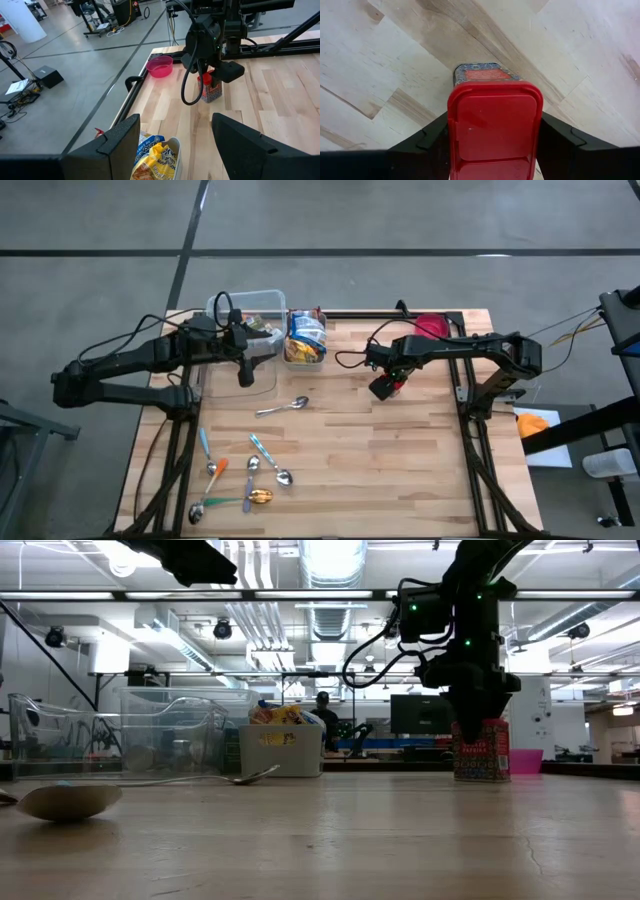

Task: Pick & Place Food Item
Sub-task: Put the red seasoning can into the white bin

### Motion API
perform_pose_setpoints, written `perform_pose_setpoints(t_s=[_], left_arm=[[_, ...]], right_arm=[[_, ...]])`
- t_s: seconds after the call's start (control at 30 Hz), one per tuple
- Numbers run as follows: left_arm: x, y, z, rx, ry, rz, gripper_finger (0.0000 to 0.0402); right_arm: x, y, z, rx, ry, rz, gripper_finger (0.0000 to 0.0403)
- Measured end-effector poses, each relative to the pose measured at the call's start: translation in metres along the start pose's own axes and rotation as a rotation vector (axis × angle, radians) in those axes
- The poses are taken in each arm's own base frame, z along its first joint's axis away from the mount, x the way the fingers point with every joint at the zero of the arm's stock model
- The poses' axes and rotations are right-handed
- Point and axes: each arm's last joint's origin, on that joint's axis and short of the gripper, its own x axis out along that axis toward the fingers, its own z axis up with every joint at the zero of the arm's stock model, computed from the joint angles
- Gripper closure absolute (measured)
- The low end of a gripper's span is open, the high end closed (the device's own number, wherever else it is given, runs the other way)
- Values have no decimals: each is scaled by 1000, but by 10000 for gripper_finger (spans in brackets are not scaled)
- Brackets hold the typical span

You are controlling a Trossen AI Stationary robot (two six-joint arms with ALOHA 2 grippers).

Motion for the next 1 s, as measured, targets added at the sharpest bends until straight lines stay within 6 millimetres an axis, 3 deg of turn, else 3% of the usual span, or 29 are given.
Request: perform_pose_setpoints(t_s=[0.2,0.47,0.77,1.0], left_arm=[[0,0,0,0,0,0,153],[0,0,0,0,0,0,153],[0,0,0,0,0,0,153],[0,0,0,0,0,0,153]], right_arm=[[0,0,0,-9,-1,1,172],[0,0,0,-14,-3,1,193],[0,2,3,-10,-38,16,136],[0,2,3,-15,-29,30,126]])
